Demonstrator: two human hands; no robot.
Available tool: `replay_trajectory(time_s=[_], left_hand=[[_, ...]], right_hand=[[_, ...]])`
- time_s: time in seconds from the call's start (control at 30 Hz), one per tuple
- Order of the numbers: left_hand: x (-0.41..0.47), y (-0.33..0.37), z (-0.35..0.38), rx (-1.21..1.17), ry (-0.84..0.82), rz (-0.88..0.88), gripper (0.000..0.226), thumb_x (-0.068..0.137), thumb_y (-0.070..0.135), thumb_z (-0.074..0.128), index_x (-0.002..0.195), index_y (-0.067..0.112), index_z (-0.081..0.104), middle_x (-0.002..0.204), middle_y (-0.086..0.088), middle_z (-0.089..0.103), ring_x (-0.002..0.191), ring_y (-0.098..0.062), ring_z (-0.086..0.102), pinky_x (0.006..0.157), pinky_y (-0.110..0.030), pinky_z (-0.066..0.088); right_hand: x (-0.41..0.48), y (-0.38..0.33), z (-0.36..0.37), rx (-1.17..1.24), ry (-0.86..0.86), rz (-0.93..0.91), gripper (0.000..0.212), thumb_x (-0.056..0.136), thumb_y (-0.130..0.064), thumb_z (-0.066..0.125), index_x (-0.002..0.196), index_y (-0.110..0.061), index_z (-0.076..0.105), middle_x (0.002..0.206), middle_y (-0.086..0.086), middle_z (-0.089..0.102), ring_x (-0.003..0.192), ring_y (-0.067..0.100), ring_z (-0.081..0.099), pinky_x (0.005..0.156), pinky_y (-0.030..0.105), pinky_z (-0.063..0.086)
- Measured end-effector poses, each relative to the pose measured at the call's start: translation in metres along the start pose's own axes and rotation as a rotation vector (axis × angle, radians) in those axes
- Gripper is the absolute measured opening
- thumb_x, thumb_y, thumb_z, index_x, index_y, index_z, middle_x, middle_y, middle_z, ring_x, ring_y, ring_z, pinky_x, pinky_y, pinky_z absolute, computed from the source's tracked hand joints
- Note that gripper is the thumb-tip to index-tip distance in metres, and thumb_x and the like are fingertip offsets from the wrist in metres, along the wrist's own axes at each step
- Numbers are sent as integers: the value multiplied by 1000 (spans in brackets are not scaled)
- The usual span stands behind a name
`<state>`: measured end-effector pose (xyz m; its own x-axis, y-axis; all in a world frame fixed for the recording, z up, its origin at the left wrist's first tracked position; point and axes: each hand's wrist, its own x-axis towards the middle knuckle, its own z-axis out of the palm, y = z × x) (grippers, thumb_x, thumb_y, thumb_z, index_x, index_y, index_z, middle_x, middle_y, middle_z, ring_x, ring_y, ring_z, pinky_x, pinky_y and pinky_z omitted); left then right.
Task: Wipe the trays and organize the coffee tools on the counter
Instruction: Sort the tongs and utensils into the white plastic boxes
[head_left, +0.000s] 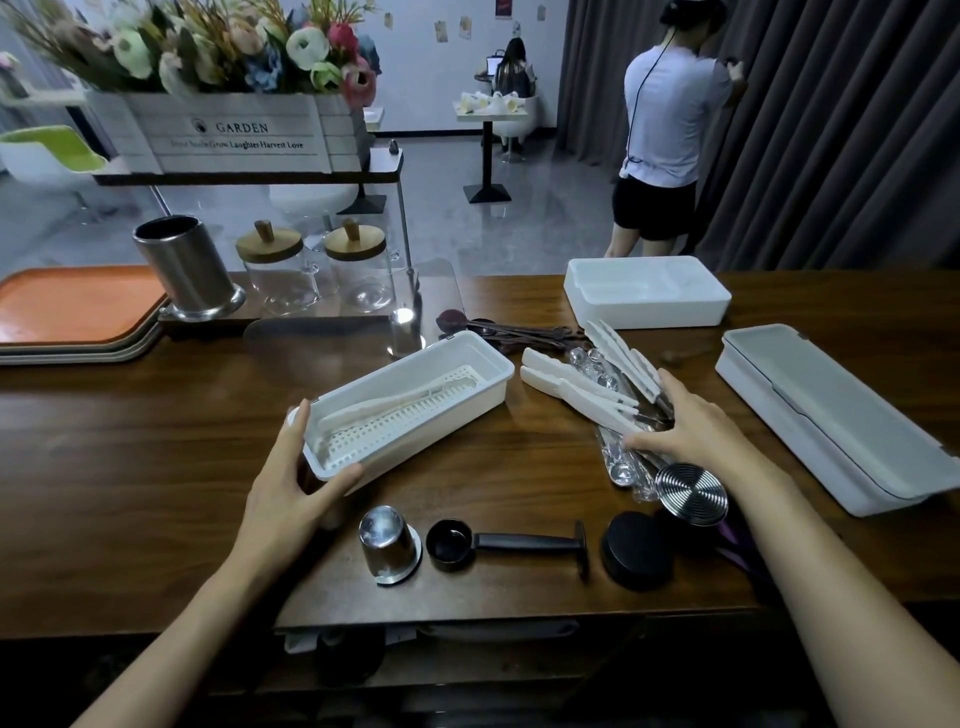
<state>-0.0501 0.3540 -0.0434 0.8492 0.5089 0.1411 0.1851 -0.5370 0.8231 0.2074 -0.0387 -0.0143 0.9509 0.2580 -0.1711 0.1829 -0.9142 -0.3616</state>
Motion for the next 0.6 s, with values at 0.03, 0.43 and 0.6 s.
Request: replay_trajectory(time_s=[0.03, 0.43, 0.6], left_hand=[[0, 0, 0, 1, -2, 1, 99, 78, 69, 73, 156, 55, 13, 165, 26, 17, 147, 12, 10, 122, -38, 22], [-1, 1, -1, 10, -1, -5, 96, 80, 60, 72, 156, 55, 14, 165, 23, 17, 148, 8, 14, 122, -38, 23], [-1, 1, -2, -23, -4, -9, 102, 74, 73, 73, 154, 59, 12, 165, 26, 17, 149, 6, 15, 123, -40, 24]], right_hand=[[0, 0, 0, 34, 23, -1, 123, 68, -64, 82, 161, -28, 10, 154, 11, 43, 139, 38, 40, 109, 48, 38], [-7, -15, -17, 247, 180, -80, 100, 79, -48, 80, 159, -26, 24, 155, 5, 40, 140, 27, 39, 113, 51, 37], [-6, -45, -32, 214, 133, -244, 78, 87, -33, 76, 154, -23, 38, 146, -5, 46, 132, 20, 47, 107, 41, 41]])
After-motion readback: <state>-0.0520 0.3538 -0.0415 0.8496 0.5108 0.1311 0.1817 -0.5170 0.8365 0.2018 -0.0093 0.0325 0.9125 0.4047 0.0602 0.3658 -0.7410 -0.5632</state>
